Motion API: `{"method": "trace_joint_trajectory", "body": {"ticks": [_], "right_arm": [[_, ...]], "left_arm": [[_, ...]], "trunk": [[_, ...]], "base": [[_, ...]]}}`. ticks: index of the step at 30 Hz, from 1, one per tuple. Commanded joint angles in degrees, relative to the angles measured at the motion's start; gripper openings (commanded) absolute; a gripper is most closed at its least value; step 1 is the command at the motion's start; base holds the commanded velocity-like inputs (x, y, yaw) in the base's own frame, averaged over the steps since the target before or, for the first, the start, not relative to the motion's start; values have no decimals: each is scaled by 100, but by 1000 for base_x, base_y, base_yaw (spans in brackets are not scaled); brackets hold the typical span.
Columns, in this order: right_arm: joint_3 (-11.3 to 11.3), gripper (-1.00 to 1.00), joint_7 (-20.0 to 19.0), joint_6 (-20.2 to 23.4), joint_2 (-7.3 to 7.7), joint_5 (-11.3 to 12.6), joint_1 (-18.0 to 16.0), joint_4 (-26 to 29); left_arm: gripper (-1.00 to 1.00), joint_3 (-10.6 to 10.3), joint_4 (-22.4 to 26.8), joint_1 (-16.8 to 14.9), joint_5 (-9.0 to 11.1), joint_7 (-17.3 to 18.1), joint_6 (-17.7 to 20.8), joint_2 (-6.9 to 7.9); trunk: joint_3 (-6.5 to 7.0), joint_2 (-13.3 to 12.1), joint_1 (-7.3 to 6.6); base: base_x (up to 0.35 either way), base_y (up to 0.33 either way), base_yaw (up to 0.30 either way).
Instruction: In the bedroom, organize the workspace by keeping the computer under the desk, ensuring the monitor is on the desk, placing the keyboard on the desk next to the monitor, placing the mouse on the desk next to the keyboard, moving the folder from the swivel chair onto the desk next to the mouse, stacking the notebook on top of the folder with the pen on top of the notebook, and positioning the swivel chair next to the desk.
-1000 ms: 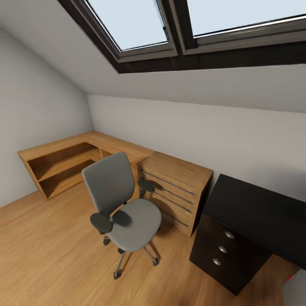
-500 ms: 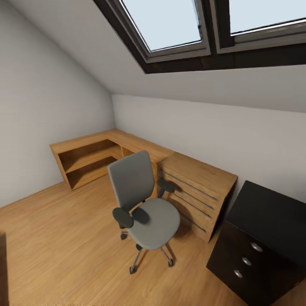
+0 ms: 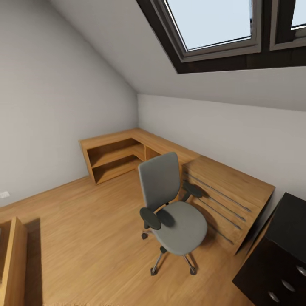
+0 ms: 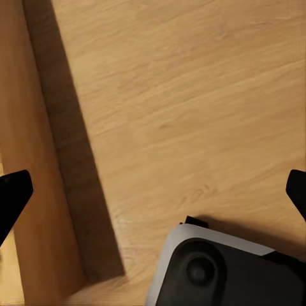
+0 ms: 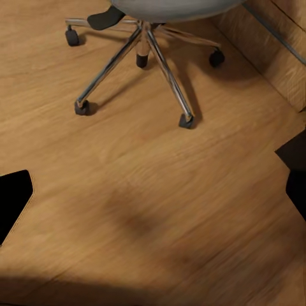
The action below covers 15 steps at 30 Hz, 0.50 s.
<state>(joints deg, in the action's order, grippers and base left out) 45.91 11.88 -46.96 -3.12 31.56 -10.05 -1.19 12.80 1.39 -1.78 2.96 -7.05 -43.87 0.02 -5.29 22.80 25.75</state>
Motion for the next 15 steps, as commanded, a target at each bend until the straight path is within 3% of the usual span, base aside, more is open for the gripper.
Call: {"method": "trace_joint_trajectory", "body": {"ticks": [1,15], "right_arm": [[49,100,33,-16,-4,17,-5,-13],[41,100,50,-23,-14,48,-5,-4]], "left_arm": [[100,-23,-7,-6,29,-7,-18,0],[100,-23,-7,-6,29,-12,-12,4]], "trunk": [[-12,12,4],[-12,12,4]], "base": [[23,36,282],[5,6,284]]}}
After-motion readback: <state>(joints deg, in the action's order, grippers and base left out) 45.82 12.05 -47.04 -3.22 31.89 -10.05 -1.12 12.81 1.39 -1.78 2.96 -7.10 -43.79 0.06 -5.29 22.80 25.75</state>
